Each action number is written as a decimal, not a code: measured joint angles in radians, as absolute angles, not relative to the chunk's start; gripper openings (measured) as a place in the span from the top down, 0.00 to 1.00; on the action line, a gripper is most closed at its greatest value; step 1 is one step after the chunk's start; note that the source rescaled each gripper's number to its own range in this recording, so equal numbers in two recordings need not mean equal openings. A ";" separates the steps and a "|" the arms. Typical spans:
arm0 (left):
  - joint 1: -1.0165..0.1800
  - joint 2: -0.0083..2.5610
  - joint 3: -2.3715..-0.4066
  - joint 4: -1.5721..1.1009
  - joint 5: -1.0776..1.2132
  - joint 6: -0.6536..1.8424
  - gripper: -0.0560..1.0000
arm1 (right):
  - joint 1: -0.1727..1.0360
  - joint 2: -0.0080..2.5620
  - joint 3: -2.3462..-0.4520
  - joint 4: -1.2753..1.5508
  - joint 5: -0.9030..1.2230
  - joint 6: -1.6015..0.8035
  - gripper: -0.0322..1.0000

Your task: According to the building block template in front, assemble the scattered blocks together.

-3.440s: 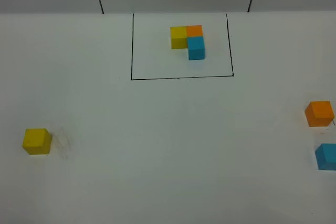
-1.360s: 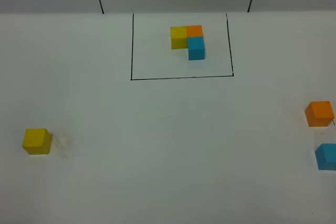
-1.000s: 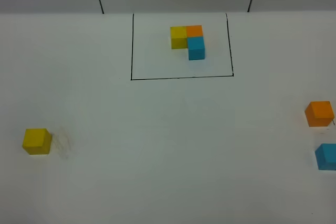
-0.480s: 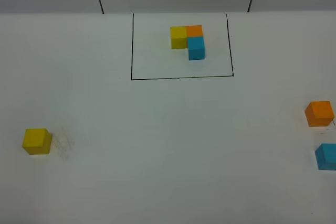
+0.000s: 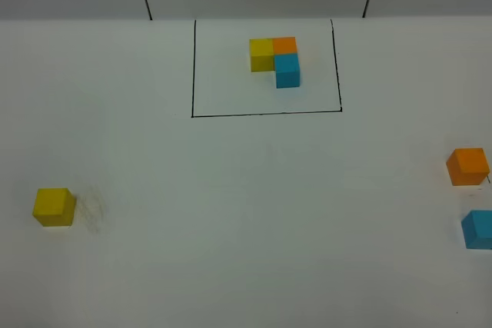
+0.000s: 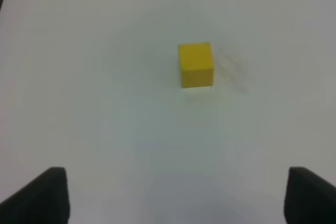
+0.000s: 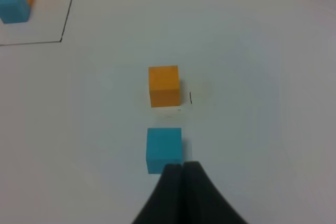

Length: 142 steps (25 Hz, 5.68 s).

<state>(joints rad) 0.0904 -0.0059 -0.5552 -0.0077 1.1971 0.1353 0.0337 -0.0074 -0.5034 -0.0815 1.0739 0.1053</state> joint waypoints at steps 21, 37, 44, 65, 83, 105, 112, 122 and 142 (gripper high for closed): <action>0.090 0.111 -0.626 0.254 1.197 0.070 0.15 | 0.034 -0.007 -0.503 -0.081 1.074 0.105 0.97; 0.090 0.913 -0.807 0.171 0.946 0.007 0.16 | 0.034 -0.007 -0.503 -0.081 1.074 0.105 0.97; 0.063 1.174 -0.807 0.020 0.876 0.036 0.16 | 0.034 -0.007 -0.503 -0.081 1.074 0.105 0.97; -0.006 1.559 -0.679 -0.017 0.440 0.057 0.16 | 0.034 -0.007 -0.503 -0.081 1.074 0.105 0.97; -0.006 1.697 -0.678 -0.062 0.288 0.096 0.24 | 0.034 -0.007 -0.503 -0.081 1.074 0.105 0.97; -0.006 1.726 -0.678 -0.071 0.278 0.371 0.48 | 0.034 -0.007 -0.503 -0.081 1.074 0.105 0.97; -0.006 1.682 -0.678 -0.123 0.313 0.912 0.48 | 0.034 -0.007 -0.503 -0.081 1.074 0.105 0.97; -0.009 1.614 -0.683 -0.473 0.477 1.513 0.48 | 0.034 -0.007 -0.503 -0.081 1.074 0.105 0.97; -0.113 1.457 -0.951 -0.296 0.775 1.302 0.48 | 0.034 -0.007 -0.503 -0.081 1.074 0.105 0.97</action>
<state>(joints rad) -0.1129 1.4566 -0.9514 -0.2957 0.7748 1.3024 0.0337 -0.0074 -0.5034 -0.0815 1.0739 0.1053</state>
